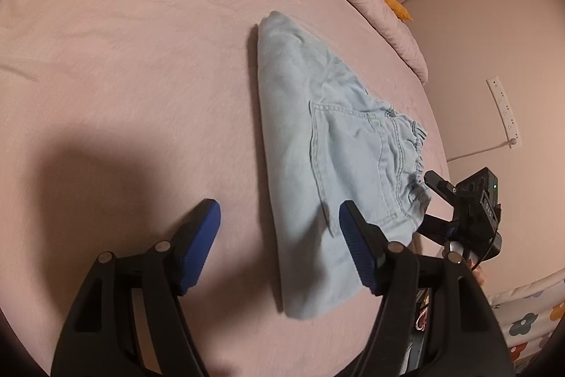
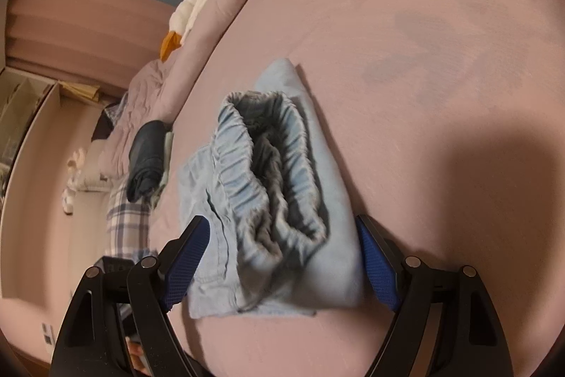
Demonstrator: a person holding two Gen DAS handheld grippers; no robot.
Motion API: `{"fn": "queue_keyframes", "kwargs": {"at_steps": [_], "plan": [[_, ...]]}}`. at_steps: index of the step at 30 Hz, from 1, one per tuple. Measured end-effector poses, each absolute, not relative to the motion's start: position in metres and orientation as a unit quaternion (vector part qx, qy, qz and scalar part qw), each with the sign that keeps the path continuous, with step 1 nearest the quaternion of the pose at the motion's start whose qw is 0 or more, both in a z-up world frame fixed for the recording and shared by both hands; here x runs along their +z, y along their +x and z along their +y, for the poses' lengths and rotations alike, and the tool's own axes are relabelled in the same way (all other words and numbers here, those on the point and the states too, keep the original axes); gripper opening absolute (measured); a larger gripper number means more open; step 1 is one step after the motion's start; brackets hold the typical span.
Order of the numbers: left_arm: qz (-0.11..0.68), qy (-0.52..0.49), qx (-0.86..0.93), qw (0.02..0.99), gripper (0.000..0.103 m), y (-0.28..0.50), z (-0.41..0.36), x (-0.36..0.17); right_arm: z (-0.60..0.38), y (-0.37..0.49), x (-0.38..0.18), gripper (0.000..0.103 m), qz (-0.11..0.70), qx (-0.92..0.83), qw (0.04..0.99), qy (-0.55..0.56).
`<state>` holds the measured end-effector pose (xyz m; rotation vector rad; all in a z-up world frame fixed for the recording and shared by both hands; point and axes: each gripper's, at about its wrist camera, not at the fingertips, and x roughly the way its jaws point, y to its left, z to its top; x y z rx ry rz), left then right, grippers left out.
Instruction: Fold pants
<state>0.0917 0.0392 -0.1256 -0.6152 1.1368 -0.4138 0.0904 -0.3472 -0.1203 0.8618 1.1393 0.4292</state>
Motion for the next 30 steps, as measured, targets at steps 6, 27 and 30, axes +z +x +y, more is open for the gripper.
{"fn": "queue_keyframes", "kwargs": {"at_steps": [6, 27, 30], "plan": [[0.527, -0.264, -0.195, 0.784, 0.073, 0.102, 0.031, -0.126, -0.339, 0.102, -0.119, 0.085, 0.526, 0.205, 0.737, 0.372], [0.529, -0.228, -0.225, 0.786, 0.076, 0.139, 0.0, -0.127, -0.308, 0.137, -0.116, 0.095, 0.548, 0.224, 0.754, 0.284], [0.527, -0.223, -0.228, 0.788, 0.076, 0.141, -0.002, -0.128, -0.305, 0.141, -0.115, 0.095, 0.549, 0.229, 0.755, 0.275]]}}
